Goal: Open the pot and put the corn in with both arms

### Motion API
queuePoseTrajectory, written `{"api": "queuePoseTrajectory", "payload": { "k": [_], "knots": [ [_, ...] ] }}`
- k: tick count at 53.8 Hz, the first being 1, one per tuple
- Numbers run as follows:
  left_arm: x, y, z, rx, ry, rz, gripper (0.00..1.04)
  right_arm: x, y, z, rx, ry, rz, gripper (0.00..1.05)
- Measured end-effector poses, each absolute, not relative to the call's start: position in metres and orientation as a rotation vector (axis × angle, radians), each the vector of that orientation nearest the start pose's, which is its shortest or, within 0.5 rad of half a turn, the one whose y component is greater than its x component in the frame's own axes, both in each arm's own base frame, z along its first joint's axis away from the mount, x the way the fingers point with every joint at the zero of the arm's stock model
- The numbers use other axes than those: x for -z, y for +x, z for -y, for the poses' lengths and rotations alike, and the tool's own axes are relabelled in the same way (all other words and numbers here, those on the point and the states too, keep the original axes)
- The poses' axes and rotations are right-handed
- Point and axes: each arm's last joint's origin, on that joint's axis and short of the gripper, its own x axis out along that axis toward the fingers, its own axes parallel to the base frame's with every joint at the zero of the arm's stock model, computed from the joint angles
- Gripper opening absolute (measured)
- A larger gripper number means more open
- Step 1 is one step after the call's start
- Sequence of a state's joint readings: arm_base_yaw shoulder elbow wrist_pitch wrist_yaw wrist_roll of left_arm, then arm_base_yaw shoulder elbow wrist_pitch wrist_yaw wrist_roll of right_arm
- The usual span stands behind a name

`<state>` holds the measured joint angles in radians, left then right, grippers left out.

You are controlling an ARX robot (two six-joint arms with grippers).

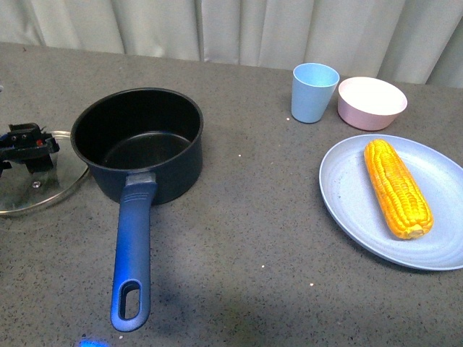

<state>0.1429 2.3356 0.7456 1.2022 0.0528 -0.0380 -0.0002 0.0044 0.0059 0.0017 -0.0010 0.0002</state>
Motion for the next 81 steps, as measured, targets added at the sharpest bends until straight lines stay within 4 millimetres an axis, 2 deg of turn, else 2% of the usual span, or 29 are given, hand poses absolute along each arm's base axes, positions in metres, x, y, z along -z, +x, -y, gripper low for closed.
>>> {"api": "queuePoseTrajectory", "payload": {
  "k": [15,26,29,38,48,53,61,67,71,77,81],
  "knots": [
    [-0.008,0.346,-0.048,-0.095,-0.064,-0.406,0.63,-0.165,0.098,0.000,-0.001,0.000,0.003,0.96],
    [-0.009,0.345,-0.049,-0.103,-0.059,-0.409,0.94,-0.165,0.098,0.000,-0.001,0.000,0.003,0.96],
    [-0.012,0.344,-0.049,-0.103,-0.059,-0.405,1.00,-0.165,0.098,0.000,-0.001,0.000,0.003,0.96],
    [-0.040,0.338,-0.051,-0.151,-0.043,-0.363,0.98,-0.165,0.098,0.000,-0.001,0.000,0.003,0.96],
    [-0.091,0.318,-0.050,-0.193,-0.039,-0.251,0.98,-0.165,0.098,0.000,-0.001,0.000,0.003,0.96],
    [-0.104,0.306,-0.047,-0.124,-0.033,-0.152,0.85,-0.165,0.098,0.000,-0.001,0.000,0.003,0.96],
    [-0.123,0.269,-0.029,-0.008,-0.018,-0.043,0.59,-0.165,0.098,0.000,-0.001,0.000,0.003,0.96],
    [-0.136,0.240,-0.022,0.000,-0.011,-0.012,0.41,-0.165,0.098,0.000,-0.001,0.000,0.003,0.96],
    [-0.140,0.229,-0.019,-0.005,-0.010,-0.007,0.30,-0.165,0.098,0.000,-0.001,0.000,0.003,0.96],
    [-0.142,0.210,-0.014,0.001,-0.010,-0.021,0.06,-0.165,0.098,0.000,-0.001,0.000,0.003,0.96],
    [-0.145,0.199,-0.011,-0.007,-0.008,-0.021,0.04,-0.165,0.098,0.000,-0.001,0.000,0.003,0.96]
  ]
}}
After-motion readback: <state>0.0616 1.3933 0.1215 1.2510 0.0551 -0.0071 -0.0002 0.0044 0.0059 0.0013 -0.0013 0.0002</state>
